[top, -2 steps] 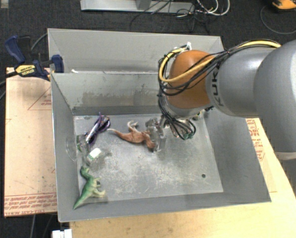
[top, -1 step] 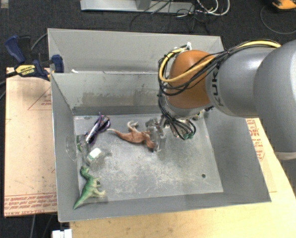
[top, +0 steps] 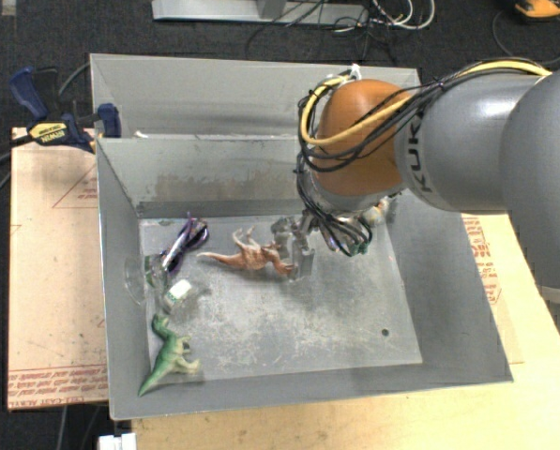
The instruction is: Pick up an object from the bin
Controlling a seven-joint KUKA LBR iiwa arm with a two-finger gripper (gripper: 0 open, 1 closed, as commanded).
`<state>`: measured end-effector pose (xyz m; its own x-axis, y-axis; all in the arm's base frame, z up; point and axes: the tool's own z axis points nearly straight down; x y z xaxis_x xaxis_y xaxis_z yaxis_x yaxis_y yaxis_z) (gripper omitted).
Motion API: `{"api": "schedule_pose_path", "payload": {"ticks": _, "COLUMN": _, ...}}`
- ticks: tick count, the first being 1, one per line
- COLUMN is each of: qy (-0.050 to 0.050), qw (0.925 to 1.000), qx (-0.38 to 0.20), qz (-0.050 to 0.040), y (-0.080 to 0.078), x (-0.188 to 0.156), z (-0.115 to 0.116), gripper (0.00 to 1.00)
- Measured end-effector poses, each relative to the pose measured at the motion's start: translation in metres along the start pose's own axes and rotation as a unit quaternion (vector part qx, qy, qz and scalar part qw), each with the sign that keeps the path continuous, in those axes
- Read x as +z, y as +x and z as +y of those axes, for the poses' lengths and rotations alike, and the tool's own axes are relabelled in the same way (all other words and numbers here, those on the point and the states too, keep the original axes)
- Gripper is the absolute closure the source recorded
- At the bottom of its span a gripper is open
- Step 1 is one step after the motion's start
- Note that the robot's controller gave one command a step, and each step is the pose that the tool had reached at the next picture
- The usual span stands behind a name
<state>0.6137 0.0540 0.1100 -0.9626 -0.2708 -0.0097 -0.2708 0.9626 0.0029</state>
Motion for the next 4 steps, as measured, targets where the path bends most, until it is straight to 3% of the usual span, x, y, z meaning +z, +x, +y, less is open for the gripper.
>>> {"api": "schedule_pose_path", "payload": {"ticks": 1, "qy": 0.000, "qw": 0.9999, "qx": 0.012, "qz": 0.0012, "y": 0.007, "x": -0.033, "z": -0.003, "gripper": 0.00}}
{"api": "schedule_pose_path", "payload": {"ticks": 2, "qy": 0.000, "qw": 0.9999, "qx": 0.012, "qz": 0.0012, "y": 0.007, "x": -0.033, "z": -0.003, "gripper": 0.00}}
{"api": "schedule_pose_path", "payload": {"ticks": 3, "qy": -0.001, "qw": 0.9997, "qx": -0.025, "qz": -0.0017, "y": -0.019, "x": 0.040, "z": 0.042, "gripper": 0.00}}
{"api": "schedule_pose_path", "payload": {"ticks": 4, "qy": -0.001, "qw": 0.9992, "qx": 0.040, "qz": -0.0082, "y": -0.026, "x": 0.035, "z": 0.052, "gripper": 1.00}}
